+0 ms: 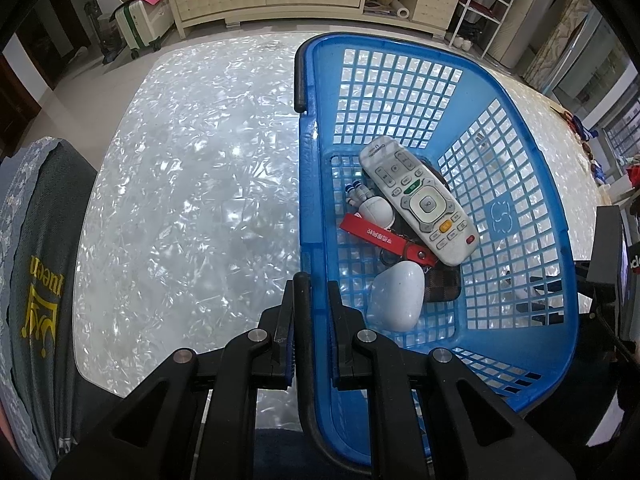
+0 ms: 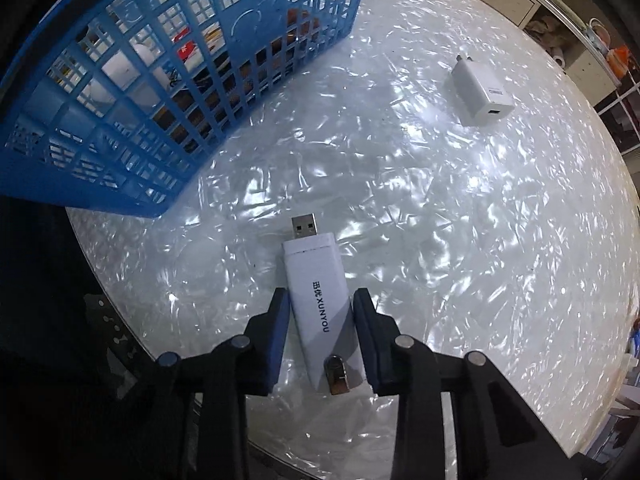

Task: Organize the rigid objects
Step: 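Lift the USB stick with the right gripper and carry it over the basket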

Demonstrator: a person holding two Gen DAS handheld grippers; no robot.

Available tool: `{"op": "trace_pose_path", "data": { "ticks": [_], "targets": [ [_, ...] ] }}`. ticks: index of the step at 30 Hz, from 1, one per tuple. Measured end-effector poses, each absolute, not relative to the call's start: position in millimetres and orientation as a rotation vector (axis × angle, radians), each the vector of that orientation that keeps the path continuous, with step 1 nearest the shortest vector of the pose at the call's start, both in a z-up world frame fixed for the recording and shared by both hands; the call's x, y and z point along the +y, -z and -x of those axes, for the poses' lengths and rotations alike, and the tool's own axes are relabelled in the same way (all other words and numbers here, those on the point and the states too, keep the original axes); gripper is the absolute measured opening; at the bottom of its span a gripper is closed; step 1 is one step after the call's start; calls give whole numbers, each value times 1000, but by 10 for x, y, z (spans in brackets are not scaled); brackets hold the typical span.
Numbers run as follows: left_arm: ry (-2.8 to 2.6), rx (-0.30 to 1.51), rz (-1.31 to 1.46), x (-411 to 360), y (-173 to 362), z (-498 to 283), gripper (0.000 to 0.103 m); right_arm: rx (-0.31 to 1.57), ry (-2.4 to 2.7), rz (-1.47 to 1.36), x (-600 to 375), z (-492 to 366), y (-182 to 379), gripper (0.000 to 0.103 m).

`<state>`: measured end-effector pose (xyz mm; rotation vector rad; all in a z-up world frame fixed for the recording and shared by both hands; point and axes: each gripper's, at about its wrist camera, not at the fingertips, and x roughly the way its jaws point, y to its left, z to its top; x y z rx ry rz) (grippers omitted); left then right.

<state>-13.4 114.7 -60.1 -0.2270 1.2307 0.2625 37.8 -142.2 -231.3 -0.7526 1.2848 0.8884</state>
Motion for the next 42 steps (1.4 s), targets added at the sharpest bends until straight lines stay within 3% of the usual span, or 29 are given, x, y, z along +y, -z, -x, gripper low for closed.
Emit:
{"op": "trace_pose_path", "data": {
  "ticks": [27, 42],
  "targets": [
    [-267, 1208, 237, 1155, 572, 173, 13, 1039, -808, 619, -1327, -866, 685, 31],
    [-262, 1197, 238, 1155, 574, 192, 14, 962, -959, 664, -479, -426, 481, 31]
  ]
}}
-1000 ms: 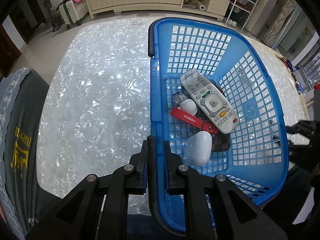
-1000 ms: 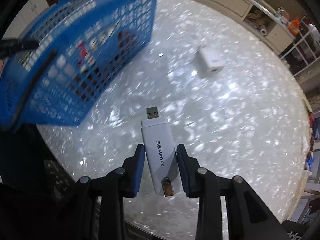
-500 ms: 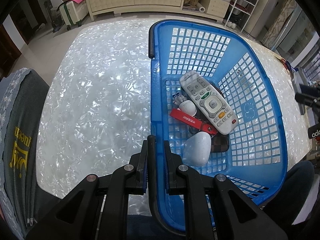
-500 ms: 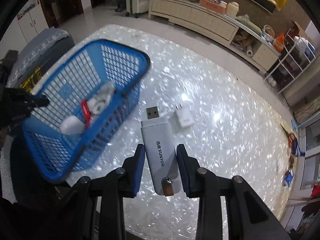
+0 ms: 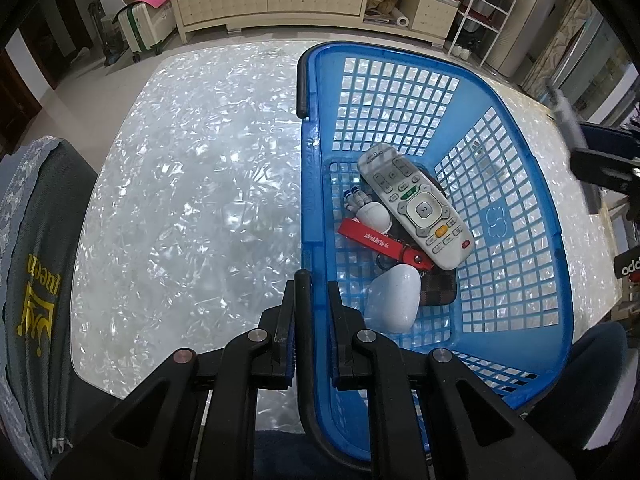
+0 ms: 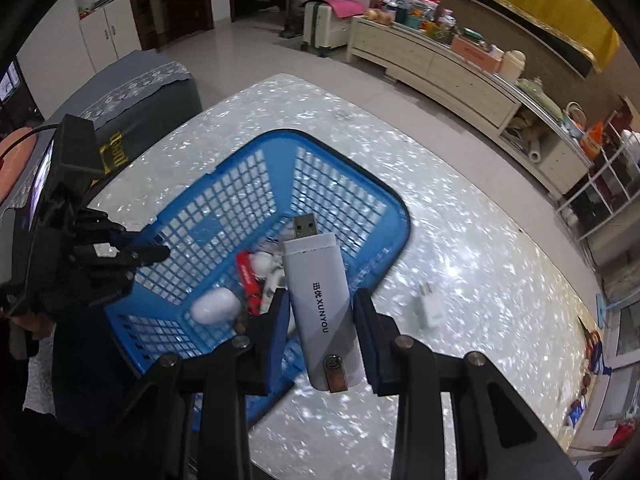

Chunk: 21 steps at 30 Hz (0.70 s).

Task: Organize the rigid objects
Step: 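Lift the USB stick with the right gripper and carry it over the basket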

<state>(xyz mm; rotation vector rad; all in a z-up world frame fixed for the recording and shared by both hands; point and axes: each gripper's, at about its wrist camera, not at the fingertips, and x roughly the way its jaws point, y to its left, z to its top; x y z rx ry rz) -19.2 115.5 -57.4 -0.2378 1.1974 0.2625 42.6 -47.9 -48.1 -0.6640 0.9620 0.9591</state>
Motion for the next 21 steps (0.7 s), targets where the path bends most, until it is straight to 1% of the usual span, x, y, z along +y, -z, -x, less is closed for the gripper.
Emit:
{"op": "trace_pose_path", "data": {
  "ticks": [9, 21],
  "targets": [
    [-263, 1197, 235, 1153, 565, 188, 14, 1025, -971, 703, -265, -462, 840, 30],
    [-261, 1198, 230, 1143, 568, 190, 14, 1035, -1018, 810, -197, -242, 1155, 29]
  ]
}}
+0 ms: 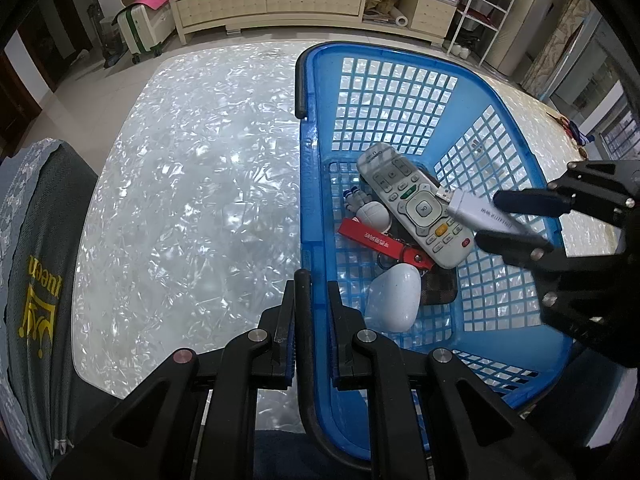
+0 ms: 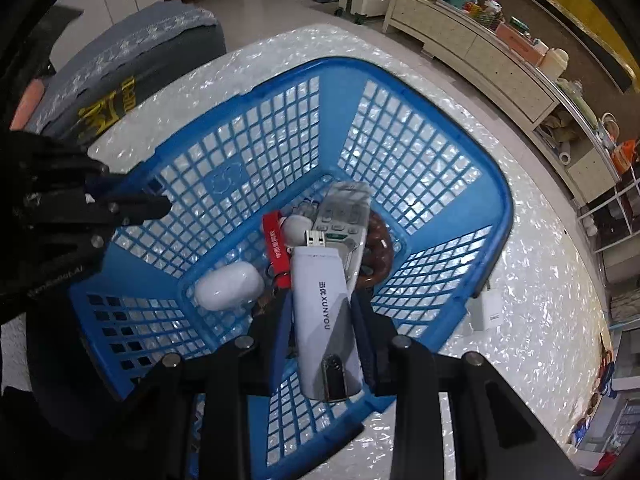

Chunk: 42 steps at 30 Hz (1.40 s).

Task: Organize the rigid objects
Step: 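Lift the USB stick with the right gripper and carry it over the basket, then lower the USB stick into the basket and open the right gripper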

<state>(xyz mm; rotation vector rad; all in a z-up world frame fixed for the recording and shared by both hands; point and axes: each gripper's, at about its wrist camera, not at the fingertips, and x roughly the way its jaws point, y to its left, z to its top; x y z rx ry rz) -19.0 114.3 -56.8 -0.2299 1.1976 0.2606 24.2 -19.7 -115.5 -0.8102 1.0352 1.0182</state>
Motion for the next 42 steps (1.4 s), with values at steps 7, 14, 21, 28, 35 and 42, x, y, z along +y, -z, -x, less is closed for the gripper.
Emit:
{"op": "trace_pose_path", "data": {
  "ticks": [7, 14, 21, 28, 35, 42],
  "targets": [
    [-258, 1196, 231, 1132, 570, 176, 14, 1041, -1033, 857, -160, -124, 1255, 29],
    [-256, 1197, 232, 1141, 573, 189, 14, 1024, -1045, 895, -191, -15, 1322, 29],
    [-257, 1196, 231, 1141, 572, 189, 14, 1012, -1050, 902, -197, 15, 1328, 29],
    [-255, 1196, 231, 1150, 577, 196, 14, 1017, -1055, 855, -207, -69, 1300, 40],
    [-252, 1197, 232, 1138, 577, 206, 14, 1024, -1082, 825, -154, -75, 1248, 80],
    [-256, 1197, 230, 1129, 573, 198, 14, 992, -1086, 709, -298, -235, 1039, 95]
  ]
}}
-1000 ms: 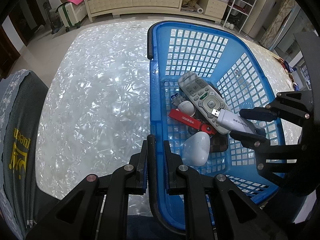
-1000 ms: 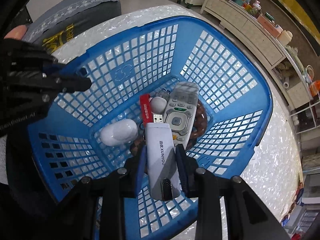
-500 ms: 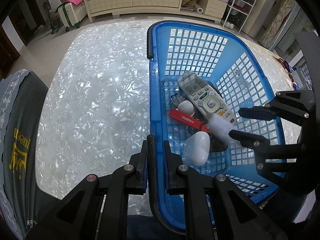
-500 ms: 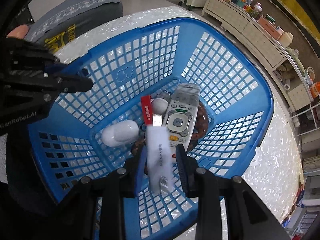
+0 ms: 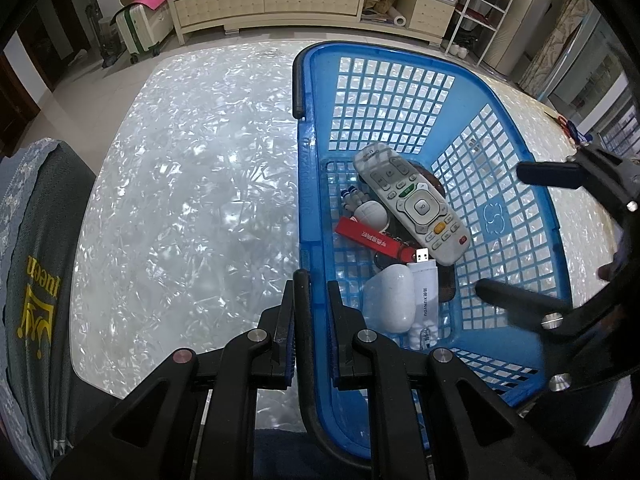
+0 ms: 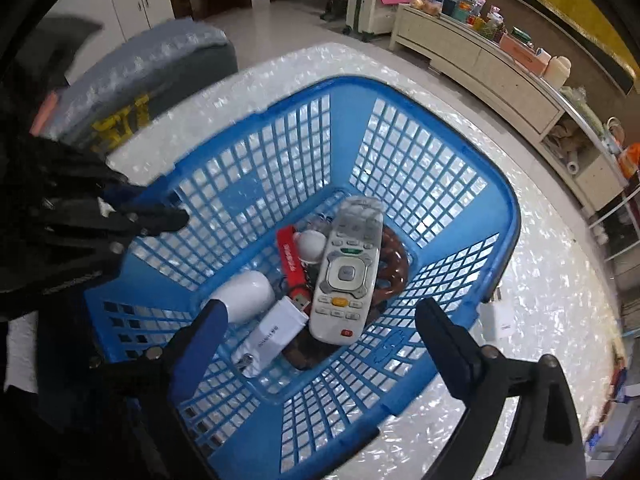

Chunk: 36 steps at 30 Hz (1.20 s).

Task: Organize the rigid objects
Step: 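Lower the USB stick into the basket and open the right gripper, then move the right gripper to the white wall charger and close on it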

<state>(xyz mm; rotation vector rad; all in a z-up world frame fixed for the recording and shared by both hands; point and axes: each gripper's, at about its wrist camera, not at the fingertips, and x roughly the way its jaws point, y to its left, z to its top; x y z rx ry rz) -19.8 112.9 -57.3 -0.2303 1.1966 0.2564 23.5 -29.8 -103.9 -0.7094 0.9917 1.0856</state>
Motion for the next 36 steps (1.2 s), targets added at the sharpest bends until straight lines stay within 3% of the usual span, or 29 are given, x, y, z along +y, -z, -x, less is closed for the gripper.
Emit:
{"op": "trace_pose_path", "data": {
  "ticks": [3, 15, 36],
  "targets": [
    [-257, 1199, 230, 1129, 575, 195, 14, 971, -1078, 685, -387, -282, 910, 103],
    [-265, 1202, 223, 1103, 562, 192, 14, 971, -935, 560, -963, -776, 619, 103],
    [-266, 1208, 216, 1097, 568, 190, 14, 1163, -784, 505, -1230, -1817, 1431, 103]
  ]
}}
